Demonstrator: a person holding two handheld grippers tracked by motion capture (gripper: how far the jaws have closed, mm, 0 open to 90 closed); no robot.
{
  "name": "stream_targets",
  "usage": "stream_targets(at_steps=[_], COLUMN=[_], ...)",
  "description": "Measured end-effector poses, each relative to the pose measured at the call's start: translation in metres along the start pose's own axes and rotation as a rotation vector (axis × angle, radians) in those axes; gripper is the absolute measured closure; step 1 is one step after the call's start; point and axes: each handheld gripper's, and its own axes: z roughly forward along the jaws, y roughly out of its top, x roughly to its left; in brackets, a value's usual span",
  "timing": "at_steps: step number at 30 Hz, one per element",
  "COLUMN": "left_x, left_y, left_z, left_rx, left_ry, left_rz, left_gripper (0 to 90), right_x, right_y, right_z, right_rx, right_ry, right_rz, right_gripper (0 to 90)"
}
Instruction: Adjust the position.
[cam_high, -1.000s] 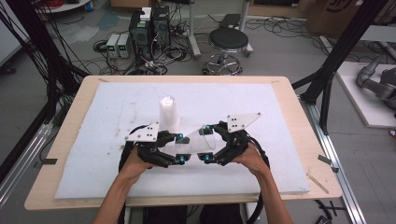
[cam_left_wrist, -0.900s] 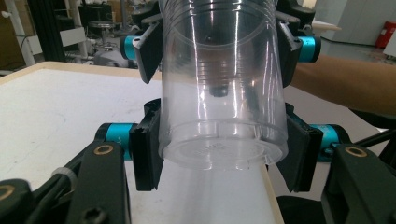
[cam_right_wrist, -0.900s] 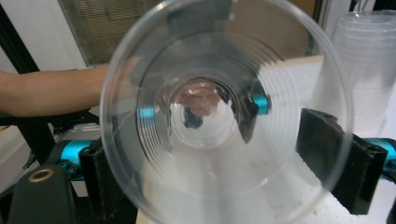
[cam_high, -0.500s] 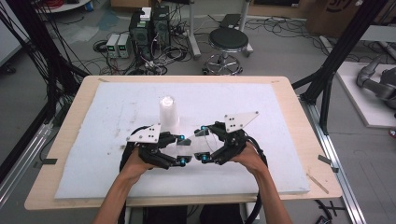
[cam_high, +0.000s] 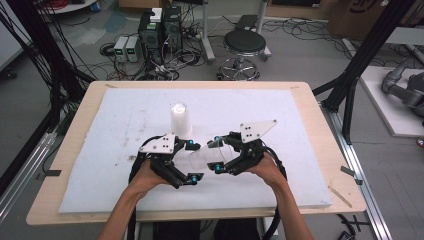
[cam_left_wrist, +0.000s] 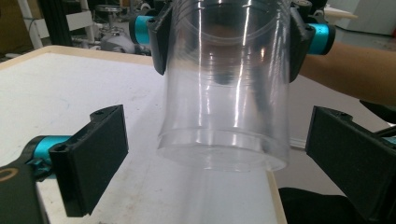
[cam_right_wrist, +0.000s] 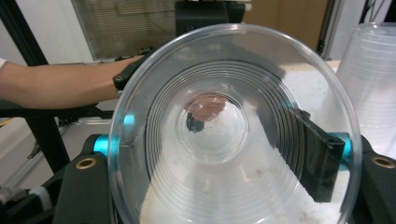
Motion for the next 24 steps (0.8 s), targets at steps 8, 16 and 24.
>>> stream_targets(at_steps=[8, 16, 24], left_x=[-0.003, -0.003, -0.007], left_y=[-0.001, -0.020, -0.049], left_z=[-0.015, -0.044, -0.068], left_rx=[0.056, 0.093, 0.097], left_ry=[0.148, 0.363, 0.575], left_rz=[0.013, -0.017, -0.064], left_gripper=[6.0, 6.0, 6.0], right_x=[-0.002, -0.010, -0.020], right_y=[-0.002, -0.002, 0.003], right_z=[-0.005, -0.016, -0.027], right_rx=[0.026, 0.136, 0.322], right_ry=[-0.054, -0.228, -0.388], right_rz=[0.020, 0.101, 0.177], right_gripper=[31.7, 32.1, 32.4])
